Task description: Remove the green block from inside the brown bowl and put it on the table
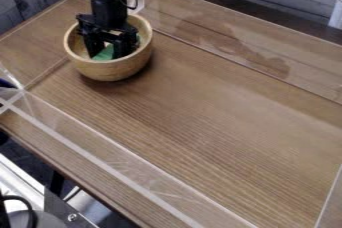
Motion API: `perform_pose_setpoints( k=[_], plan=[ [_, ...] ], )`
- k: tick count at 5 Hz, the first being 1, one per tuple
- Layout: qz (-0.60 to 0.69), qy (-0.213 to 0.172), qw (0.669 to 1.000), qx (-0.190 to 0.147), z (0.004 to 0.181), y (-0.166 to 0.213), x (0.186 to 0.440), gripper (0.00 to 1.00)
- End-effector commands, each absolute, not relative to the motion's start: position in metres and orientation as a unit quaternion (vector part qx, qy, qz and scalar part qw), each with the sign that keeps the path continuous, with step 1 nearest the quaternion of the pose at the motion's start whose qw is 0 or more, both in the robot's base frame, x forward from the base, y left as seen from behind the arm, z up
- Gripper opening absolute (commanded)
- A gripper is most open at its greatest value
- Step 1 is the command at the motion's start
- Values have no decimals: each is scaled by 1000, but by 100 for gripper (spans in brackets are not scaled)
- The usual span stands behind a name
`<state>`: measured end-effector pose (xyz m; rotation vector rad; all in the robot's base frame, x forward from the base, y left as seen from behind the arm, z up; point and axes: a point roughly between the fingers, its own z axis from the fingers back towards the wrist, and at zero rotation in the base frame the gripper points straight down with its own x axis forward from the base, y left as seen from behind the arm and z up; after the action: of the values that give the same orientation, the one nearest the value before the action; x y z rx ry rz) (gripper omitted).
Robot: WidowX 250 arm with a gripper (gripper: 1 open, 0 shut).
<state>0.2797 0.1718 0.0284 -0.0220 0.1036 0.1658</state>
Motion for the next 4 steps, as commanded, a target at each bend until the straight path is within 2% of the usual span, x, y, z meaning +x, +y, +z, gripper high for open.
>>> perform_pose_setpoints(
  k=[1,4],
  plan=[
    [85,20,996,-1,52,177,292,0],
    [94,-5,996,-12,88,174,293,0]
  ],
)
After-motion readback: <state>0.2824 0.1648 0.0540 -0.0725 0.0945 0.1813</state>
